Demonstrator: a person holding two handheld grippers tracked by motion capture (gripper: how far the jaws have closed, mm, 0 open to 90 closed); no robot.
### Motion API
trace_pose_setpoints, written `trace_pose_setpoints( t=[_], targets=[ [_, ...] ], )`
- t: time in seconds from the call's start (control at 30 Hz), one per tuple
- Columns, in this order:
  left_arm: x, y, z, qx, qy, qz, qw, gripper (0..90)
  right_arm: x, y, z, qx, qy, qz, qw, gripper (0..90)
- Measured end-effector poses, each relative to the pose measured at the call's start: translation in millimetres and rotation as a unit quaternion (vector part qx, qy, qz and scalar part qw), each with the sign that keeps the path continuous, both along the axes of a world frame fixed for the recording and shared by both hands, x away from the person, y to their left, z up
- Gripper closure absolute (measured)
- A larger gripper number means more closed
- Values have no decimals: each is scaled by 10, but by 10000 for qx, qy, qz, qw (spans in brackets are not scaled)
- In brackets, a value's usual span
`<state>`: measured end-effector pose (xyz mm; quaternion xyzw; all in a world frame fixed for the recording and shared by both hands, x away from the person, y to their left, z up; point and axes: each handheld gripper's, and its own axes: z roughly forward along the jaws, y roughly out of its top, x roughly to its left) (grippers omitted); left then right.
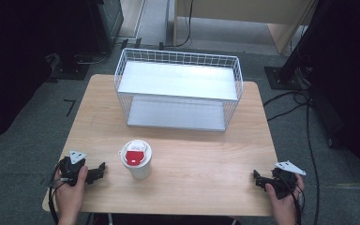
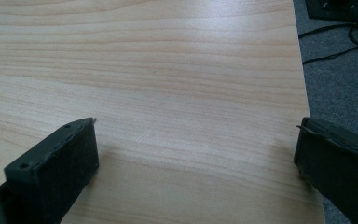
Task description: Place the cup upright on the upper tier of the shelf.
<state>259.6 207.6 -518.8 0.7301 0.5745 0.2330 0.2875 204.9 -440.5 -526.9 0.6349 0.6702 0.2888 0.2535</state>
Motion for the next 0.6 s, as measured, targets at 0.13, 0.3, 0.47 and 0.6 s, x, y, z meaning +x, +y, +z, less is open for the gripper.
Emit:
trace_pose_setpoints(
  t=[0.13, 0.3, 0.47, 0.6],
  targets=[
    [1, -9, 1, 15, 8, 61, 10000, 9, 0, -1, 0, -3, -5, 9, 10000, 0],
    [-8, -20, 3, 7, 20, 133, 9999, 9, 0, 1, 0, -4, 2, -3, 10000, 0],
    [-48, -39, 18, 96, -12, 149, 9998, 0, 0, 0, 0, -3, 2, -3, 10000, 0],
    [-83, -53, 31, 120, -105, 128, 9998, 0, 1, -1, 0, -6, -4, 7, 10000, 0]
  ],
)
